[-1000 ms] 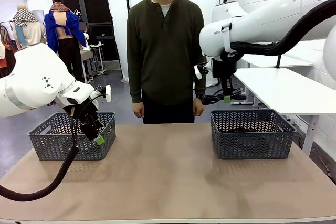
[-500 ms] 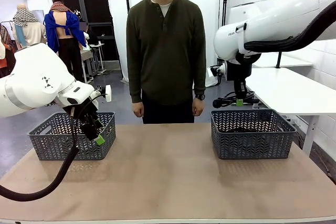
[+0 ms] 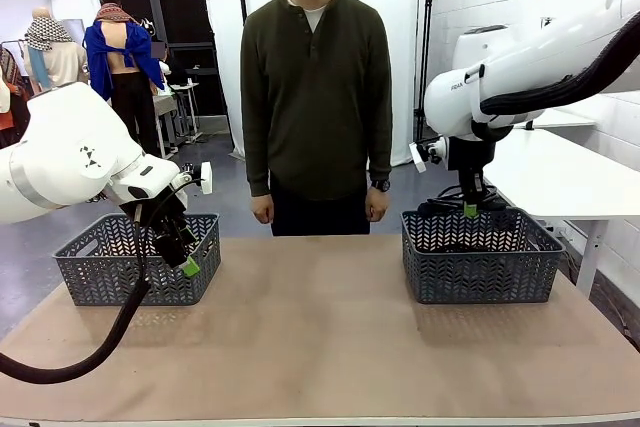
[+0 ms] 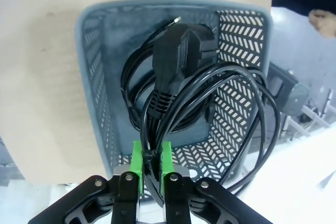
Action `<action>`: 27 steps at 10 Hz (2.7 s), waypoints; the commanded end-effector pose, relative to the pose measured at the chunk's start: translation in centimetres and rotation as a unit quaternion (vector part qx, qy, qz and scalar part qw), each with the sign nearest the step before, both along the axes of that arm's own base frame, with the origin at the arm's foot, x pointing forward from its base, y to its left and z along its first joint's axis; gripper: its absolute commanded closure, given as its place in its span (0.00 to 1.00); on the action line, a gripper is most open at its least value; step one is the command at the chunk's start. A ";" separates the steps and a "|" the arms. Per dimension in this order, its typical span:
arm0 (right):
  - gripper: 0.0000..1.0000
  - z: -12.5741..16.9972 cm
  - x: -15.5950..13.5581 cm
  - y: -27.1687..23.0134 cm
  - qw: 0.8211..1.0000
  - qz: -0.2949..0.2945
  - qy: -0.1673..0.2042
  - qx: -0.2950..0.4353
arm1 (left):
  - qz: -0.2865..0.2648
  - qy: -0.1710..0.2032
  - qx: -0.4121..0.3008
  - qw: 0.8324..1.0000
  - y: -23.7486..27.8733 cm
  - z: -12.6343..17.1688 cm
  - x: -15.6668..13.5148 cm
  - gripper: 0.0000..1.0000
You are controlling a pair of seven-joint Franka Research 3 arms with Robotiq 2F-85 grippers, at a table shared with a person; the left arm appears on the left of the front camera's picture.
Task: Organize the cables according to human instructions.
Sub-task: Pick up a bundle of cables and place it in the basket indicated by the human.
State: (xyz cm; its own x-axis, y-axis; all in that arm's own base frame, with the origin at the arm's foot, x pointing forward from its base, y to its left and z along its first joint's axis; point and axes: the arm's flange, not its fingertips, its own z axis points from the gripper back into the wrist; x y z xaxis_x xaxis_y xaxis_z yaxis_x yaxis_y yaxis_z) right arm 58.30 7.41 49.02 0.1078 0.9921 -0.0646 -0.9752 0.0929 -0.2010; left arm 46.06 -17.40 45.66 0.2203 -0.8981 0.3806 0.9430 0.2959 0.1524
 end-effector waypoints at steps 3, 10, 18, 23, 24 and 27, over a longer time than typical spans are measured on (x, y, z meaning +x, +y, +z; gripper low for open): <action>1.00 -1.1 0.3 -1.6 0.999 0.037 -0.003 0.033 | -0.001 0.005 0.003 1.000 0.0 0.2 -0.1 0.00; 1.00 -2.8 3.0 -1.9 0.998 0.027 0.028 0.038 | -0.001 0.005 0.003 1.000 0.0 0.2 -0.1 0.00; 0.00 -3.0 3.7 -1.6 0.999 0.011 0.039 0.024 | -0.001 0.005 0.003 1.000 0.0 0.2 -0.1 0.00; 0.00 -1.7 4.2 -1.5 0.999 0.002 0.041 0.026 | -0.001 0.005 0.003 1.000 0.0 0.2 -0.1 0.00; 0.00 -1.7 4.3 -1.4 0.999 -0.005 0.041 0.023 | -0.001 0.005 0.003 1.000 0.0 0.2 -0.1 0.00; 0.00 -1.8 3.6 -1.6 0.999 0.008 0.034 0.023 | -0.001 0.005 0.003 1.000 0.0 0.2 -0.1 0.00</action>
